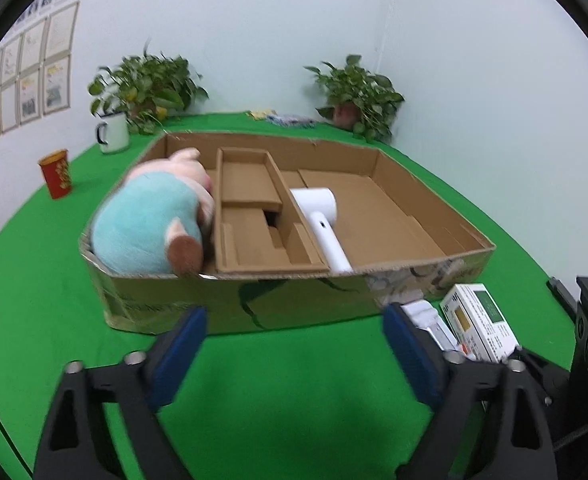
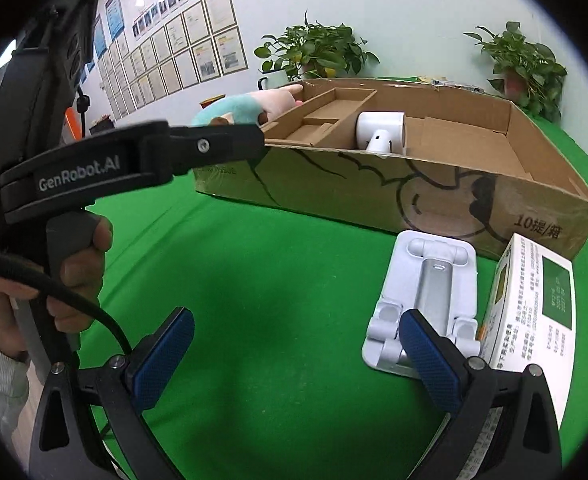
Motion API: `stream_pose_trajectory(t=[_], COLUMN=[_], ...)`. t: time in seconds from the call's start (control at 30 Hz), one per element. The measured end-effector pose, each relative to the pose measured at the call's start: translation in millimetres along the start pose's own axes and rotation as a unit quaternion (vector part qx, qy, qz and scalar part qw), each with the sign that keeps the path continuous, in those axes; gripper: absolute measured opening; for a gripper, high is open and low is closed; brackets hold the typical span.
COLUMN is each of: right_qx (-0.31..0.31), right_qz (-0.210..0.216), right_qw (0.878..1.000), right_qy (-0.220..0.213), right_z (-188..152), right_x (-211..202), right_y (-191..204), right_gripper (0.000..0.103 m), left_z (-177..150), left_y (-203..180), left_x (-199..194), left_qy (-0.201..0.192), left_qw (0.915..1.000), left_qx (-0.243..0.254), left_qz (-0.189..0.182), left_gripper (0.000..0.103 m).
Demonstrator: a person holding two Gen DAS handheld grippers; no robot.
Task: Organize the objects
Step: 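Reach the right gripper to the white phone stand and grasp it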
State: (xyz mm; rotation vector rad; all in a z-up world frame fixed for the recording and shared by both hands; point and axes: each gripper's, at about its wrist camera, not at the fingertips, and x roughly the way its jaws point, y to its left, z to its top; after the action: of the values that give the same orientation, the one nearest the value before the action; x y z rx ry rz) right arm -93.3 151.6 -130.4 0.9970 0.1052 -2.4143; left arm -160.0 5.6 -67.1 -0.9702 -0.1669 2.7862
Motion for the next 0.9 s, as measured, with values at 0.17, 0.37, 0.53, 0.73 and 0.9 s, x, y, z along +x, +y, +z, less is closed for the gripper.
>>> stream_pose_trajectory(t=[0.17, 0.37, 0.53, 0.73, 0.9], right_qx=[0.017, 0.016, 0.007, -0.027, -0.025], right_qz=[-0.034, -0.056, -0.083, -0.145, -0.121], right_qw=[0.999, 0.998, 0.996, 0.988, 0.991], right_qy=[0.003, 0.034, 0.045, 0.049, 0.041], right_z=[-2, 5, 10, 9, 1], right_x=[-6, 9, 17, 19, 9], right_y=[-19, -33, -32, -24, -16], right_gripper=[0.102, 0.102, 0.1, 0.052, 0.046], left_z=[-5, -4, -5, -12, -21], left_y=[-1, 2, 4, 10, 9], left_x=[10, 20, 18, 17, 10], left_qy=[0.016, 0.035, 0.042, 0.057, 0.074], left_qw=[0.9996, 0.9982, 0.998, 0.9964, 0.9943], left_qx=[-0.003, -0.032, -0.034, -0.049, -0.047], left_qz=[-0.022, -0.036, -0.034, -0.039, -0.061], left_gripper=[0.067, 0.086, 0.086, 0.086, 0.086])
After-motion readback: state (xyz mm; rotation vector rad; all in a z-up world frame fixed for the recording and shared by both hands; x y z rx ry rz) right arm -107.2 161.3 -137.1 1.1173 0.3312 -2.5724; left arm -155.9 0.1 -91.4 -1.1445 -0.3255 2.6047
